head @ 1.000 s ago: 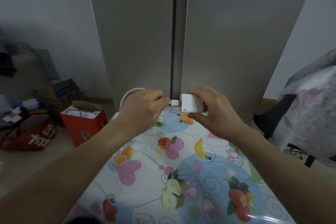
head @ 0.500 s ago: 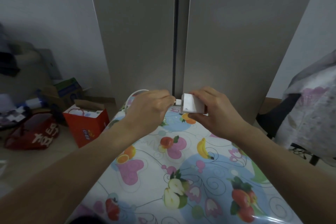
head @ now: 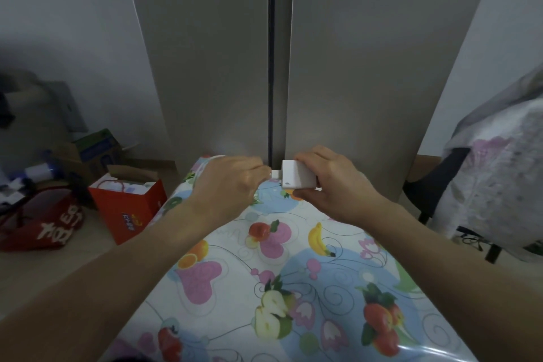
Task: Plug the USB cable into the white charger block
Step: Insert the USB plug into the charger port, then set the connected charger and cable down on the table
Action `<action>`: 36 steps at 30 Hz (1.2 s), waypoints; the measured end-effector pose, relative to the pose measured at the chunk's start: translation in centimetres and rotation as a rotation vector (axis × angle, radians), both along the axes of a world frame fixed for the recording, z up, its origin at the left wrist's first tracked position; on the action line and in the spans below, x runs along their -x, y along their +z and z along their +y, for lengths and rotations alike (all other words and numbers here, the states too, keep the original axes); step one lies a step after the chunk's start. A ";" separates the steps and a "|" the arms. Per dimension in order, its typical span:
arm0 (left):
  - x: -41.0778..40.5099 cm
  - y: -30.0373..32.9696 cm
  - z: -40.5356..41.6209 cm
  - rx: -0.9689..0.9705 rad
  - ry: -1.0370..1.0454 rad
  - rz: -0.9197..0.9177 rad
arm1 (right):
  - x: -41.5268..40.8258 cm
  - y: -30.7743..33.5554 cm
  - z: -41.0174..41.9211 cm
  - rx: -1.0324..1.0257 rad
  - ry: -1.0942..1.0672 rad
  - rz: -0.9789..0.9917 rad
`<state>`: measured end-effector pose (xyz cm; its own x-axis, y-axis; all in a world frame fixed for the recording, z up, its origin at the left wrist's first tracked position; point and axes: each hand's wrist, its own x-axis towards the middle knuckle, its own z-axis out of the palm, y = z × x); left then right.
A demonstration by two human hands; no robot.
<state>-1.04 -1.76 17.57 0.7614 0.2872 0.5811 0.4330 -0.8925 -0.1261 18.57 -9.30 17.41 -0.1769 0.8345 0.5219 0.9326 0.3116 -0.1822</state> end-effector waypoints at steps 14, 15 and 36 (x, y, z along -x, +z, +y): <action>2.8 -3.6 2.0 0.129 0.105 0.002 | -1.9 -4.0 1.7 0.124 -0.061 0.168; 2.9 -4.1 1.9 0.147 0.112 0.013 | -1.9 -4.6 1.7 0.137 -0.065 0.188; 3.0 -11.5 0.8 0.236 0.076 0.176 | -2.9 -13.3 0.4 0.451 -0.182 0.235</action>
